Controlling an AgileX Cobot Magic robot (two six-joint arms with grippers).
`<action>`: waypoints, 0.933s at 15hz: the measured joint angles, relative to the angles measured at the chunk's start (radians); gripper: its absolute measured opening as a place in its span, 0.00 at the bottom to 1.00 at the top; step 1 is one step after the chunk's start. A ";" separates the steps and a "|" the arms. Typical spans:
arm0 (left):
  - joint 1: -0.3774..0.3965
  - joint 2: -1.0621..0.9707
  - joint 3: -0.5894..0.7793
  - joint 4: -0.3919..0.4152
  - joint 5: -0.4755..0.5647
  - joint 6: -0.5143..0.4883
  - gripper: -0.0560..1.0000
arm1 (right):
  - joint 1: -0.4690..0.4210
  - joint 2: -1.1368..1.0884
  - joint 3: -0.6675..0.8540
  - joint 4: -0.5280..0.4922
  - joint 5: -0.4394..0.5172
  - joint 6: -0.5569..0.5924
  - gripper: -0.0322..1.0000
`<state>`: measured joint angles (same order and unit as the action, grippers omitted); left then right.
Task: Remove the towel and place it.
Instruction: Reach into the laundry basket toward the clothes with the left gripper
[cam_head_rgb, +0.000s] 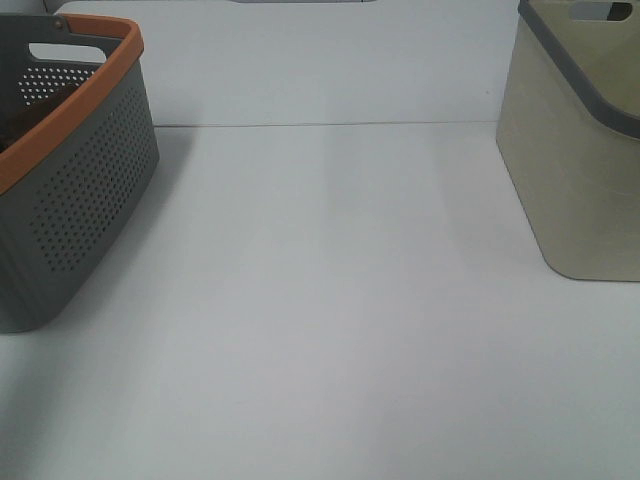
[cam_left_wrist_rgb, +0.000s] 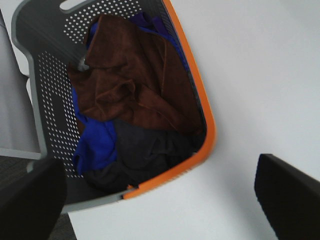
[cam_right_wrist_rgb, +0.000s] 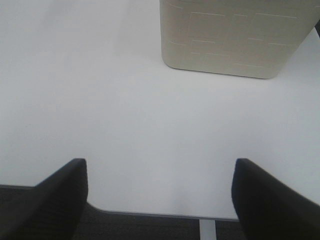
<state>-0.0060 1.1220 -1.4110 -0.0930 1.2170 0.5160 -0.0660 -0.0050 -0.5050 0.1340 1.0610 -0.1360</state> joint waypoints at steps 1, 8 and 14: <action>0.000 0.068 -0.058 0.015 0.000 0.019 0.96 | 0.000 0.000 0.000 0.000 0.000 0.000 0.79; 0.019 0.431 -0.215 0.168 -0.002 0.522 0.95 | 0.000 0.000 0.000 0.000 0.000 0.000 0.79; 0.049 0.582 -0.215 0.222 -0.157 0.619 0.94 | 0.000 0.000 0.000 0.000 0.000 0.000 0.79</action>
<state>0.0430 1.7040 -1.6260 0.1290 1.0600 1.1350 -0.0660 -0.0050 -0.5050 0.1340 1.0610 -0.1360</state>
